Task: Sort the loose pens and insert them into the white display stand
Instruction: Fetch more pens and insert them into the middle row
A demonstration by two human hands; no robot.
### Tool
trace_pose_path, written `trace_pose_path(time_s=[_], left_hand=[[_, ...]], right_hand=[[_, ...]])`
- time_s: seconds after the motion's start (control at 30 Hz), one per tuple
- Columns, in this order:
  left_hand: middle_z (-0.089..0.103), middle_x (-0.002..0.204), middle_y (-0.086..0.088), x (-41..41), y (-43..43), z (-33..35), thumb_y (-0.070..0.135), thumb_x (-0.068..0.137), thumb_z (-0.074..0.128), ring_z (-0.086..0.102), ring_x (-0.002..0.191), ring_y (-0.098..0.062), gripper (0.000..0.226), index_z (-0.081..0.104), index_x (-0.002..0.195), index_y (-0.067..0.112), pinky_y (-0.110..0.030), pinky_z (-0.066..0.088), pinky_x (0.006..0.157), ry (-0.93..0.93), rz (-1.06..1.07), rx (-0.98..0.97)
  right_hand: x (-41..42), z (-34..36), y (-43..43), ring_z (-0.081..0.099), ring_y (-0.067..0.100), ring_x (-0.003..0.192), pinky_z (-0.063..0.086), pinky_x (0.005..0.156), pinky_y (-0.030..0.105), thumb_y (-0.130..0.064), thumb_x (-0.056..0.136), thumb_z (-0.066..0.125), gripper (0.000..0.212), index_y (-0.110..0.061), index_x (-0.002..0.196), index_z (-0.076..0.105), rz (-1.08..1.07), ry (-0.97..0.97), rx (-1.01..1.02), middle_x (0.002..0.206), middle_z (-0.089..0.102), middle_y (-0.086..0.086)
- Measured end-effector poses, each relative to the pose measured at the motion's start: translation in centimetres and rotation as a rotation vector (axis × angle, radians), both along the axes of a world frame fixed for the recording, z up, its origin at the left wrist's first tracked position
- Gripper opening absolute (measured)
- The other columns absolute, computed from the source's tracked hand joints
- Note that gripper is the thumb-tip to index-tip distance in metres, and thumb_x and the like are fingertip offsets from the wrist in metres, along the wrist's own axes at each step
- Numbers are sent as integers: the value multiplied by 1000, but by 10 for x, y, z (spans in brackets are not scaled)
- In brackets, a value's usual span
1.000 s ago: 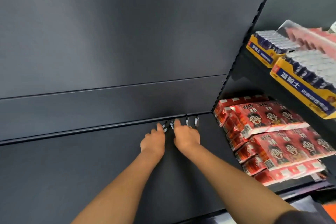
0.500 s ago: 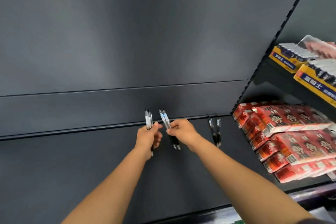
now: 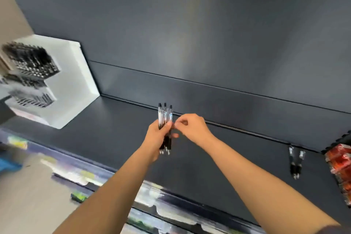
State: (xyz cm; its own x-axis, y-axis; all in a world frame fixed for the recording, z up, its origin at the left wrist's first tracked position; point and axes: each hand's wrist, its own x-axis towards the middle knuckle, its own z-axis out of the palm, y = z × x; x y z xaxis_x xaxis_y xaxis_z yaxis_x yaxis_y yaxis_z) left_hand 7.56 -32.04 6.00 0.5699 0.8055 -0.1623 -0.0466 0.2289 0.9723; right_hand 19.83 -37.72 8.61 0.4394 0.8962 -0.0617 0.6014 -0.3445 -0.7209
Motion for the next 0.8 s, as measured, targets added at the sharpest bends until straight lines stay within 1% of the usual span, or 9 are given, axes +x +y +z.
trace_pose_path(time_s=[0.1, 0.17, 0.23, 0.37, 0.47, 0.53, 0.6, 0.67, 0.8], left_hand=[[68, 78, -3, -49, 3, 1, 11, 97, 47, 62, 58, -12, 12, 58, 101, 12, -19, 50, 56, 39, 56, 91], [66, 76, -5, -82, 7, 2, 10, 97, 47, 59, 56, -11, 14, 58, 104, 9, -21, 50, 56, 57, 117, 133], [64, 74, -5, -113, 13, 4, 9, 97, 47, 56, 53, -11, 14, 57, 105, 6, -20, 48, 55, 78, 178, 176], [65, 75, -4, -174, 28, 8, 14, 97, 48, 57, 55, -7, 12, 60, 96, 12, -18, 48, 55, 64, 249, 220], [65, 75, -4, -227, 50, 9, 16, 98, 45, 58, 56, -12, 16, 59, 92, 11, -20, 48, 54, 7, 344, 195], [64, 73, -3, -262, 66, 10, 16, 99, 44, 57, 54, -11, 16, 57, 92, 11, -22, 48, 51, 12, 391, 179], [63, 71, -4, -303, 88, 11, 14, 99, 44, 56, 51, -11, 15, 56, 91, 10, -23, 47, 48, 47, 429, 189], [64, 68, -3, -342, 112, 12, 11, 98, 44, 55, 49, -9, 14, 55, 89, 11, -21, 45, 46, 95, 472, 237], [64, 66, 0, -400, 158, 16, 9, 96, 47, 52, 47, -7, 16, 56, 86, 18, -22, 43, 47, 184, 542, 302]], right_hand=[[-43, 5, 20, 61, 14, 78, 50, 79, 30, -19, 91, 58, 14, -17, 100, 67, 59, 200, 135, 84, 65, -5], [-77, 9, 34, 60, 12, 62, 46, 63, 20, -19, 91, 58, 7, -18, 92, 65, 150, 310, 153, 81, 66, 0], [-108, 13, 49, 55, 10, 55, 38, 51, 15, -22, 91, 58, 11, -17, 82, 61, 197, 363, 154, 73, 63, 3], [-167, 21, 82, 51, 12, 55, 37, 46, 21, -24, 89, 61, 27, -14, 67, 50, 258, 411, 149, 63, 55, 1], [-223, 28, 114, 48, 15, 52, 37, 40, 20, -17, 91, 61, 26, -8, 69, 50, 352, 470, 156, 60, 51, 5], [-260, 29, 135, 48, 15, 50, 37, 38, 19, -13, 92, 60, 21, -5, 73, 53, 396, 497, 173, 60, 51, 5], [-303, 29, 159, 50, 13, 52, 38, 40, 20, -11, 91, 60, 8, -4, 87, 58, 395, 530, 191, 65, 54, 3], [-344, 30, 185, 54, 13, 54, 40, 43, 22, -11, 90, 61, 9, -8, 97, 58, 363, 554, 207, 70, 58, 5], [-403, 32, 231, 57, 13, 55, 44, 46, 23, -17, 90, 61, 5, -16, 85, 60, 327, 525, 241, 67, 61, 3]])
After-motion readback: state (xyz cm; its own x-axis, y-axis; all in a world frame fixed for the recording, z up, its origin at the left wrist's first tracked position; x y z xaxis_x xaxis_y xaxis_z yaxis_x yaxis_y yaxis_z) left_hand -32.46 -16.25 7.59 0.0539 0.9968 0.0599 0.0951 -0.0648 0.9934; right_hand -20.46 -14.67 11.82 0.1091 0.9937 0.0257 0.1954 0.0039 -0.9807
